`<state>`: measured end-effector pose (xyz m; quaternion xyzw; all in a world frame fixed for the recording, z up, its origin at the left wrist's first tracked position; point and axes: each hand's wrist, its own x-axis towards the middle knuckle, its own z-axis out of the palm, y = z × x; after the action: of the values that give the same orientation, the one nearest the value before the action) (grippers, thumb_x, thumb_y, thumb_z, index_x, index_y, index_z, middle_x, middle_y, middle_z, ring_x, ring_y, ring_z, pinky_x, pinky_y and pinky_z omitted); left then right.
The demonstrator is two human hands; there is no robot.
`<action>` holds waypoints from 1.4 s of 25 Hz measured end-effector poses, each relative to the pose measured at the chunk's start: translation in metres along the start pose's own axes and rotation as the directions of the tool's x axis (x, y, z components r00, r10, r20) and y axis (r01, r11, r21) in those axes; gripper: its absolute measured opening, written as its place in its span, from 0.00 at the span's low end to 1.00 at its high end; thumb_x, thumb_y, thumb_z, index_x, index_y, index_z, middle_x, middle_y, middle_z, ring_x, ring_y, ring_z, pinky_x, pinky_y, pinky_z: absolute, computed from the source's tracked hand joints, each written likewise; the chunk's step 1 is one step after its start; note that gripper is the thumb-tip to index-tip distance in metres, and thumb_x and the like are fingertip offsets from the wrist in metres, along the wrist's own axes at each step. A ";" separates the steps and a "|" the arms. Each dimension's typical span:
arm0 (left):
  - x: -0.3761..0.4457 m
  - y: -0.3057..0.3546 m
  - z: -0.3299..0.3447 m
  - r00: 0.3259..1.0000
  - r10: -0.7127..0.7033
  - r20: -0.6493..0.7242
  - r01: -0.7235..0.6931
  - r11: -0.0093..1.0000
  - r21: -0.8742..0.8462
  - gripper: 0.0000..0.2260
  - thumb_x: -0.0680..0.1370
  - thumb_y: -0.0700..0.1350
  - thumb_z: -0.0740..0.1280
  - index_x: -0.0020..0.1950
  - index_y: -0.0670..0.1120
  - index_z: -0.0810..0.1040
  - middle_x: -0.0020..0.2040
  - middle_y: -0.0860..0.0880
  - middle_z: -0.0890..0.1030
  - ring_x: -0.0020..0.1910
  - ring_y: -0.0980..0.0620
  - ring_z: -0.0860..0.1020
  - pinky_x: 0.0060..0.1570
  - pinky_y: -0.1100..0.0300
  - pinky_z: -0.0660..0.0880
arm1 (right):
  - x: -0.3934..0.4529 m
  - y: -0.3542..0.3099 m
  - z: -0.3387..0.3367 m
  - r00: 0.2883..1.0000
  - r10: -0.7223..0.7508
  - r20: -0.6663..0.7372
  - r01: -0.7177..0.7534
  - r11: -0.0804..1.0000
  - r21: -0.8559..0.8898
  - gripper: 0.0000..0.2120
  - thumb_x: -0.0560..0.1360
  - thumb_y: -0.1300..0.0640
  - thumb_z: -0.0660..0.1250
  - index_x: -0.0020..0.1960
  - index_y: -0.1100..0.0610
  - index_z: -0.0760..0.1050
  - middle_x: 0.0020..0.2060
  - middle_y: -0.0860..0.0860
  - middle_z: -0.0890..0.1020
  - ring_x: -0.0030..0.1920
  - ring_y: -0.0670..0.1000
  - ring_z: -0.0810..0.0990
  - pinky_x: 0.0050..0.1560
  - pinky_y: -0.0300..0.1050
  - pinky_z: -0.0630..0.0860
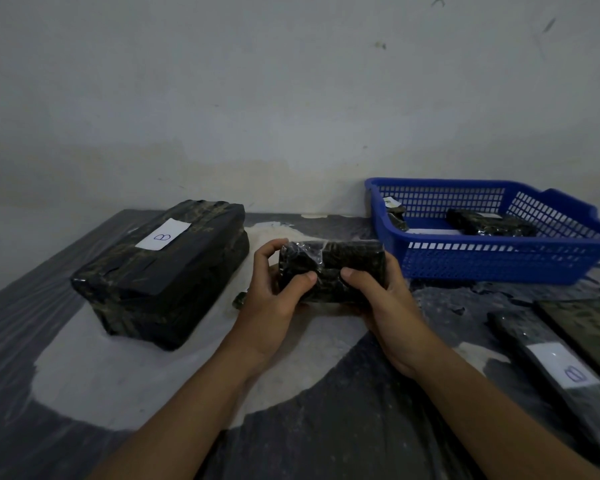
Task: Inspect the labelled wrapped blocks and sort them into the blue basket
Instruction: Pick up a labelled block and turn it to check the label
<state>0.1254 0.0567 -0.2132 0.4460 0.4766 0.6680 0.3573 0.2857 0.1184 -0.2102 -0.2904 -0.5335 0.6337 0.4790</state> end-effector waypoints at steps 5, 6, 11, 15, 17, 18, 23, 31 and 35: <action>-0.002 0.002 0.001 1.000 0.006 -0.002 -0.006 0.999 -0.036 0.24 0.72 0.48 0.72 0.66 0.60 0.73 0.57 0.48 0.83 0.57 0.47 0.84 0.54 0.49 0.82 | -0.001 0.000 0.000 1.000 -0.010 -0.003 0.010 1.000 -0.005 0.29 0.71 0.53 0.79 0.69 0.46 0.73 0.60 0.53 0.85 0.61 0.55 0.84 0.66 0.62 0.78; -0.002 0.003 0.001 1.000 0.005 0.002 -0.004 0.999 -0.053 0.25 0.71 0.48 0.72 0.67 0.58 0.72 0.57 0.47 0.84 0.57 0.47 0.84 0.53 0.50 0.81 | -0.001 0.000 0.000 1.000 -0.003 0.002 0.003 1.000 0.002 0.32 0.68 0.51 0.80 0.70 0.46 0.73 0.60 0.53 0.85 0.61 0.55 0.84 0.66 0.62 0.78; -0.003 0.003 0.003 1.000 -0.007 0.020 0.008 0.998 -0.060 0.24 0.72 0.47 0.72 0.67 0.55 0.74 0.57 0.48 0.84 0.57 0.47 0.83 0.52 0.52 0.81 | -0.003 -0.003 0.002 1.000 -0.008 0.017 0.008 1.000 0.030 0.33 0.67 0.52 0.77 0.70 0.47 0.72 0.59 0.53 0.86 0.59 0.55 0.85 0.65 0.61 0.79; -0.002 0.003 0.002 1.000 0.003 0.003 -0.003 1.000 -0.015 0.21 0.72 0.48 0.71 0.65 0.56 0.75 0.54 0.50 0.85 0.57 0.47 0.83 0.54 0.49 0.81 | -0.003 -0.004 0.003 1.000 -0.023 -0.001 0.023 1.000 0.005 0.31 0.68 0.52 0.77 0.69 0.48 0.73 0.58 0.52 0.86 0.59 0.54 0.85 0.65 0.61 0.79; -0.003 0.004 0.002 1.000 -0.006 -0.010 0.006 1.000 -0.029 0.21 0.73 0.49 0.71 0.65 0.54 0.74 0.54 0.50 0.85 0.57 0.48 0.83 0.53 0.50 0.81 | -0.003 -0.004 0.003 1.000 -0.026 0.006 0.026 1.000 -0.011 0.32 0.68 0.49 0.78 0.70 0.46 0.72 0.59 0.52 0.85 0.60 0.54 0.85 0.65 0.62 0.79; -0.003 0.005 0.004 1.000 -0.018 -0.024 0.017 0.999 -0.047 0.21 0.73 0.51 0.70 0.65 0.53 0.74 0.54 0.50 0.85 0.56 0.48 0.84 0.51 0.50 0.82 | -0.004 -0.004 0.003 0.999 -0.032 0.021 0.033 0.999 -0.024 0.34 0.68 0.46 0.78 0.71 0.45 0.71 0.61 0.52 0.85 0.60 0.54 0.85 0.65 0.61 0.79; -0.004 0.020 0.005 0.991 -0.129 -0.042 0.123 0.984 -0.128 0.27 0.79 0.69 0.57 0.61 0.52 0.83 0.55 0.45 0.86 0.50 0.45 0.85 0.26 0.59 0.76 | -0.006 -0.001 0.003 0.990 -0.088 0.106 0.110 0.968 -0.225 0.47 0.63 0.30 0.76 0.77 0.35 0.61 0.74 0.43 0.72 0.71 0.47 0.75 0.71 0.55 0.75; -0.005 0.009 0.002 0.994 -0.103 -0.026 0.104 0.993 0.047 0.19 0.72 0.56 0.72 0.60 0.50 0.79 0.56 0.49 0.86 0.57 0.47 0.84 0.50 0.52 0.81 | -0.001 -0.011 -0.001 0.995 0.078 0.057 -0.085 0.988 0.131 0.29 0.75 0.45 0.74 0.72 0.56 0.74 0.62 0.58 0.84 0.63 0.60 0.83 0.68 0.62 0.75; -0.004 0.013 0.002 0.985 -0.175 -0.012 0.174 0.984 -0.048 0.21 0.72 0.53 0.75 0.60 0.44 0.79 0.56 0.43 0.86 0.57 0.45 0.83 0.60 0.47 0.79 | -0.003 -0.012 0.000 0.996 0.082 0.035 -0.085 0.991 0.102 0.26 0.74 0.51 0.71 0.69 0.58 0.75 0.58 0.59 0.86 0.59 0.59 0.85 0.65 0.59 0.79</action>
<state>0.1276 0.0500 -0.2016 0.3886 0.5012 0.6486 0.4208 0.2907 0.1152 -0.1994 -0.2773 -0.4945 0.6846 0.4581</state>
